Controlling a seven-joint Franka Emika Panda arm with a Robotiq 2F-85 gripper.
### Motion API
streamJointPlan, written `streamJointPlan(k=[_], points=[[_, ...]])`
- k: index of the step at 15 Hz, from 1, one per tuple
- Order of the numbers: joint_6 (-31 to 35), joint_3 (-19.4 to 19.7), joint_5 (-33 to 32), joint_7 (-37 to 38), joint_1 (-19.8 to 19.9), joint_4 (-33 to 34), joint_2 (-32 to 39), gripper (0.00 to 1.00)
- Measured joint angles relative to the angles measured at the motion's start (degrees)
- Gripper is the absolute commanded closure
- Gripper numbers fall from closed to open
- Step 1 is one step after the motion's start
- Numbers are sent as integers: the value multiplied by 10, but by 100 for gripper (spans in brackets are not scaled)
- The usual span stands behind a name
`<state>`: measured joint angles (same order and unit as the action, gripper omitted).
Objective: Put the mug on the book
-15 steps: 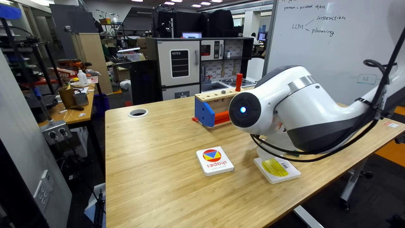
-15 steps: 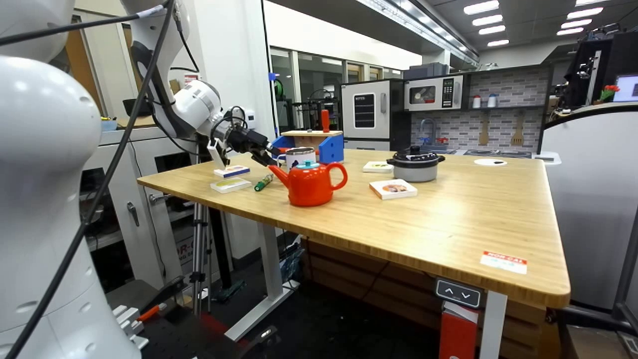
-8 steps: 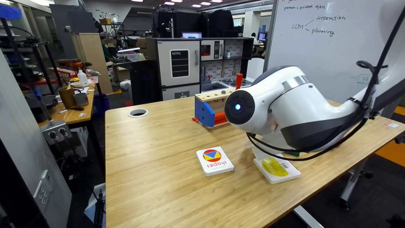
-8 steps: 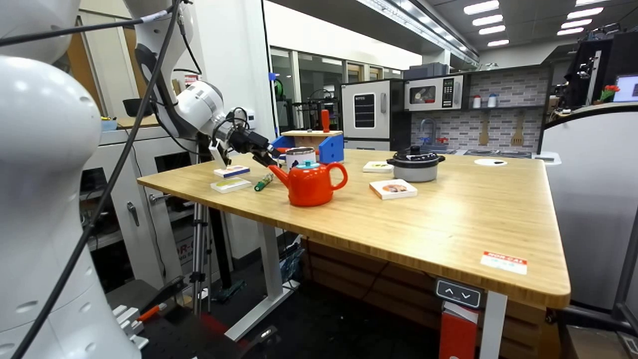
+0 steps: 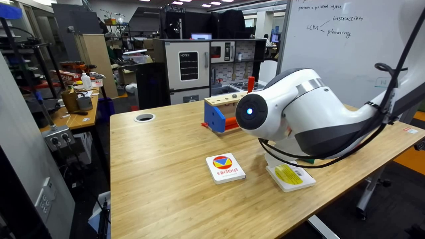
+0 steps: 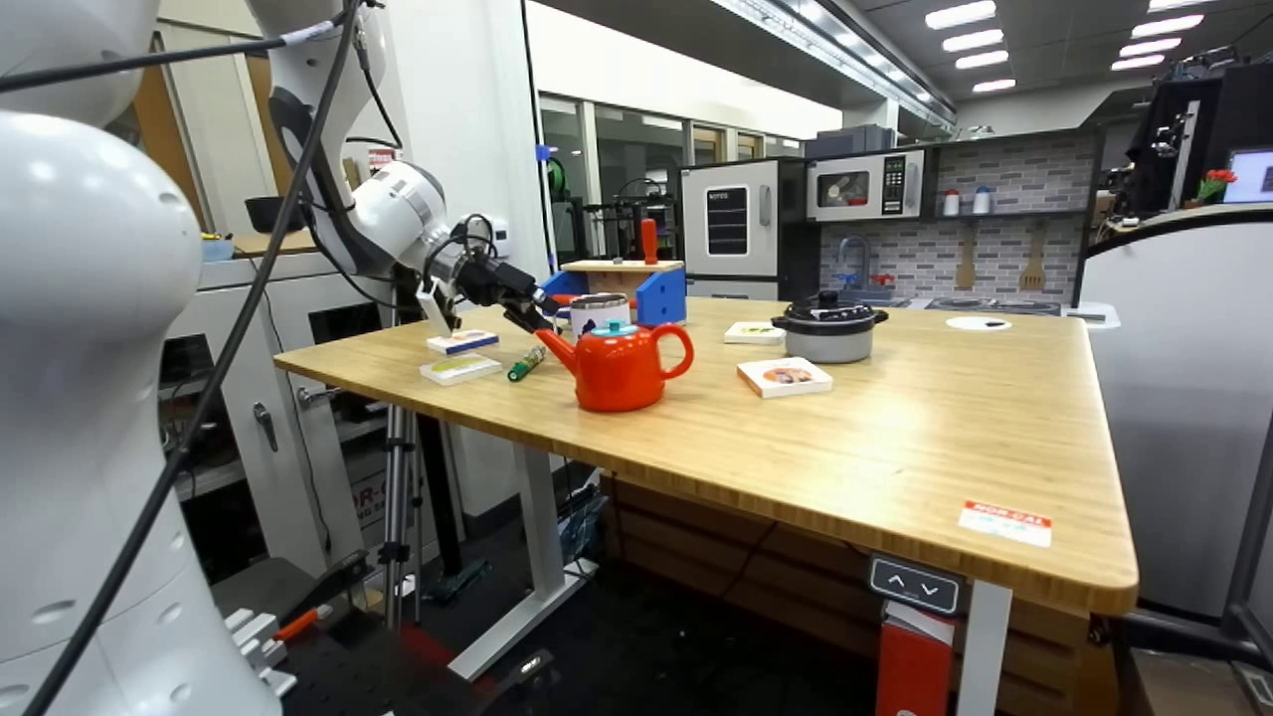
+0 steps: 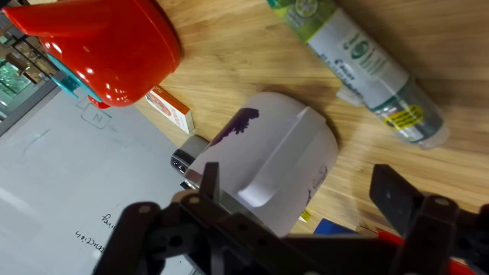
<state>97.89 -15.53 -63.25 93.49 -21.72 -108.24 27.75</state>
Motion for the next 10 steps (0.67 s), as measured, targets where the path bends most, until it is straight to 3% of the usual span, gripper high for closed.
streamJointPlan(k=[4, 6, 7, 8, 10], points=[[-1, 2, 0, 0, -1, 0, 0, 0], [-1, 4, 0, 0, -1, 0, 0, 11], [-1, 5, 0, -1, -1, 0, 0, 31], [-1, 6, 0, -1, -1, 0, 0, 32], [-1, 8, 0, -1, -1, 1, 0, 47]])
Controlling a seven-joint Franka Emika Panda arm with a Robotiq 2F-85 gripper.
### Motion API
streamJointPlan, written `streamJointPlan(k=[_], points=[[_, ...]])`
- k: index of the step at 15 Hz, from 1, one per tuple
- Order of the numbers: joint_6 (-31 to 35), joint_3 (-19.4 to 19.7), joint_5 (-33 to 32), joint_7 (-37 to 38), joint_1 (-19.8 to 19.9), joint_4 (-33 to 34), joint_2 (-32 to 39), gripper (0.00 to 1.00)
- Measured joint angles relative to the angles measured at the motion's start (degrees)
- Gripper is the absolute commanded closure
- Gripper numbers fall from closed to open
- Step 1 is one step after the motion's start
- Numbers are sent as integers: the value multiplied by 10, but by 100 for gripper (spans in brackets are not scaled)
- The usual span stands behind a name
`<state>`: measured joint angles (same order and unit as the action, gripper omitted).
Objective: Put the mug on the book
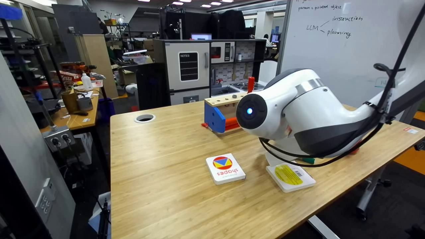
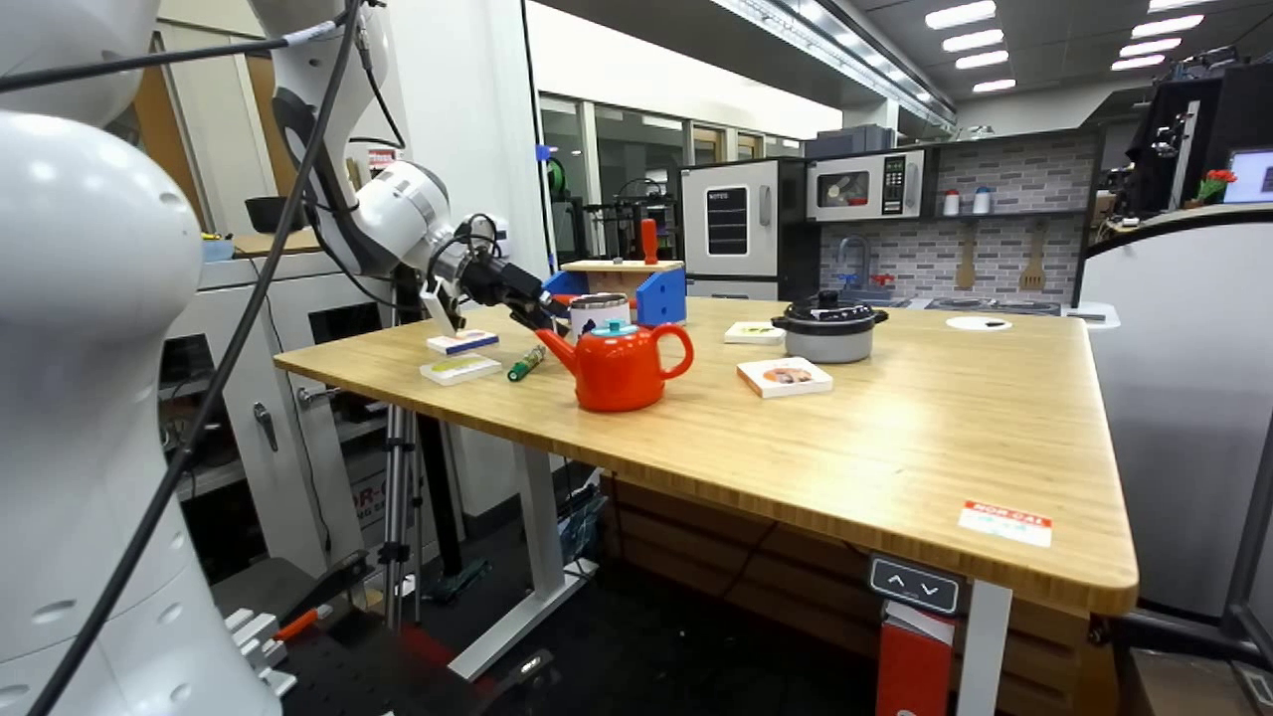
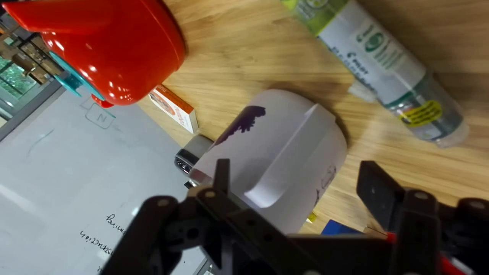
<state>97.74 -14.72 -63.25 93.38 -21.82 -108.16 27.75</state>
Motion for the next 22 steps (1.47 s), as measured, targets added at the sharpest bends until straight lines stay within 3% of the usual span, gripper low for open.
streamJointPlan(k=[8, 22], points=[[0, 0, 0, -7, 0, 8, 1, 99], [2, 2, 0, -11, 0, 16, 3, 96]])
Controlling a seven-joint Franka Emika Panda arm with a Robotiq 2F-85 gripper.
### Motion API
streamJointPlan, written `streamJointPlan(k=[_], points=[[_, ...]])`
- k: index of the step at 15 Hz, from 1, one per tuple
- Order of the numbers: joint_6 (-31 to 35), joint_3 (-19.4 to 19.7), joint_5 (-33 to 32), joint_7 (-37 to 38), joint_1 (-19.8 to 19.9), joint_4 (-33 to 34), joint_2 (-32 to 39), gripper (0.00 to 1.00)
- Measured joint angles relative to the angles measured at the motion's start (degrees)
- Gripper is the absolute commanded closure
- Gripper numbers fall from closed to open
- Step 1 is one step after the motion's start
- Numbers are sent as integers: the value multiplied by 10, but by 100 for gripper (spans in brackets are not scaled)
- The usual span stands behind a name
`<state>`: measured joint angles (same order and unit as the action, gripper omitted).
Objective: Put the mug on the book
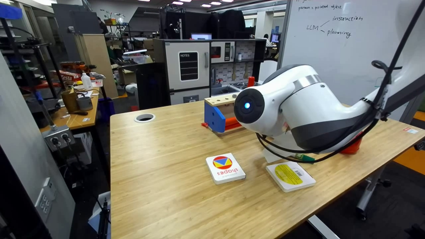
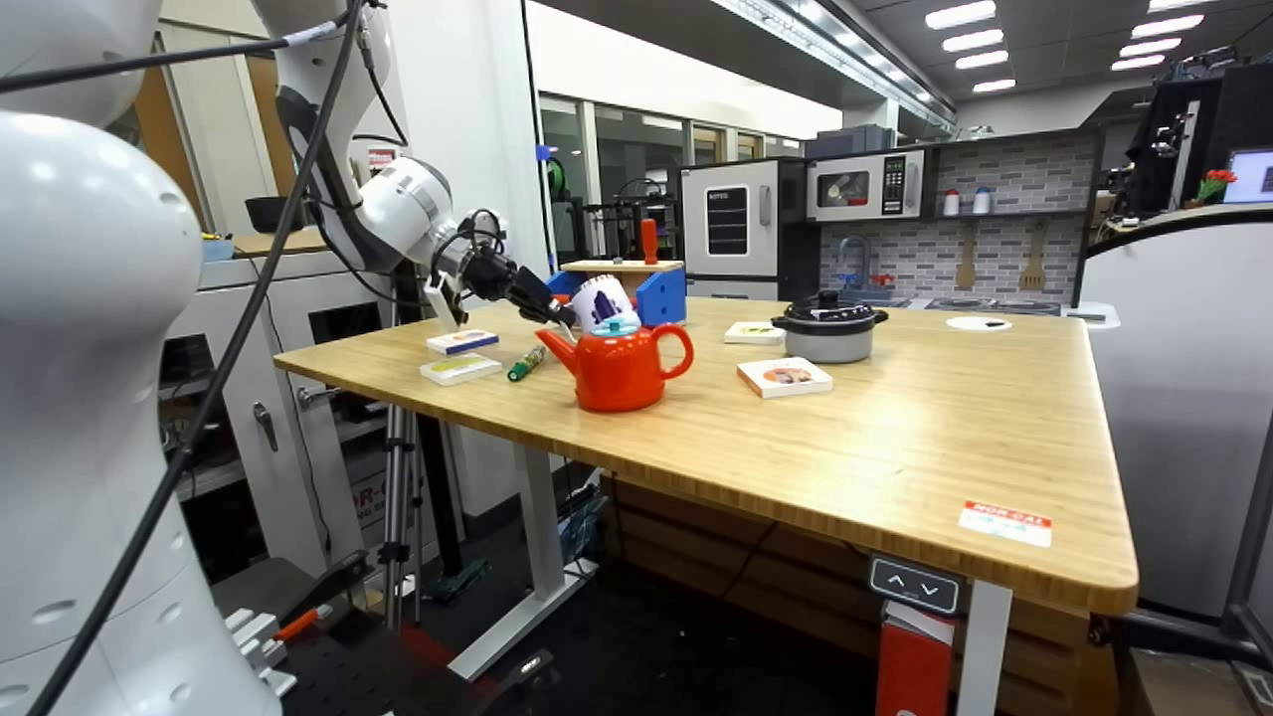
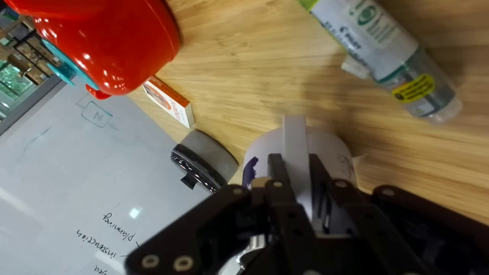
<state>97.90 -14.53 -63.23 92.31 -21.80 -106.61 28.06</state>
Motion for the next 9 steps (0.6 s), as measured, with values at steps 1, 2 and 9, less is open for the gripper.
streamJointPlan(k=[1, 2, 9], points=[[0, 0, 0, 0, 0, 2, 0, 96], [0, 0, 0, -1, 0, 4, 0, 96], [-2, -1, -2, -32, -6, 14, -23, 96]])
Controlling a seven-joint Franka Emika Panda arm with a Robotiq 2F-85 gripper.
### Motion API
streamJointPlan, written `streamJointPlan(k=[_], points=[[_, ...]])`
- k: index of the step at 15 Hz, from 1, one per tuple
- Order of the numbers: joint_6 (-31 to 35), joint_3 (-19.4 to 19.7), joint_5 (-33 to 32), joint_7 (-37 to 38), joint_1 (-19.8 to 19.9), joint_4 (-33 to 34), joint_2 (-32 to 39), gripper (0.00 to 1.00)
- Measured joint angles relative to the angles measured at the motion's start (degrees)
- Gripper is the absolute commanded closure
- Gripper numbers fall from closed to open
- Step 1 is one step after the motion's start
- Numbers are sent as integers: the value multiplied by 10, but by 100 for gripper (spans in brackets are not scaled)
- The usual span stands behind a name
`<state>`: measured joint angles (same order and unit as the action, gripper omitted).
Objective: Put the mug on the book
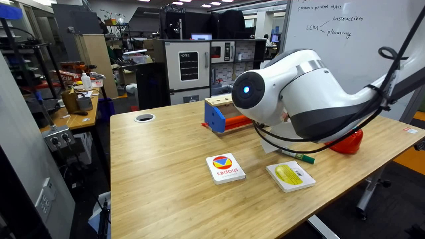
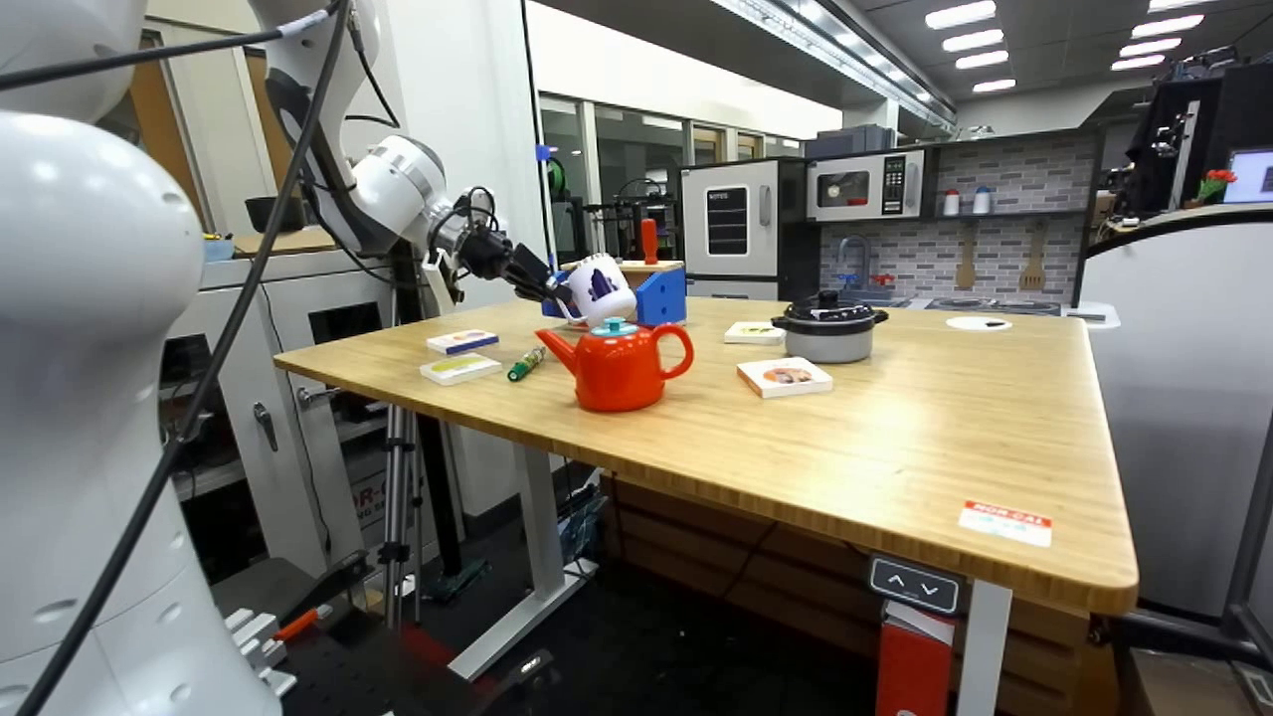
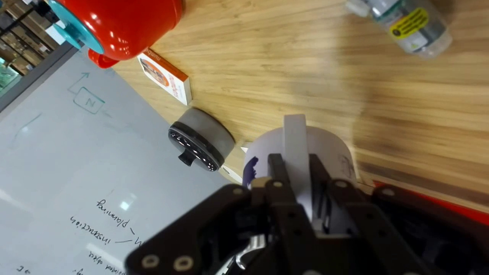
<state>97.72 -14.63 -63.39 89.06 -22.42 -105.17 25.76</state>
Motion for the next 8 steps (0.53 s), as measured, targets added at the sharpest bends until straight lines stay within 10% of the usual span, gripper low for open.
streamJointPlan(k=[8], points=[[-13, -17, -7, -41, -33, -2, -37, 96]])
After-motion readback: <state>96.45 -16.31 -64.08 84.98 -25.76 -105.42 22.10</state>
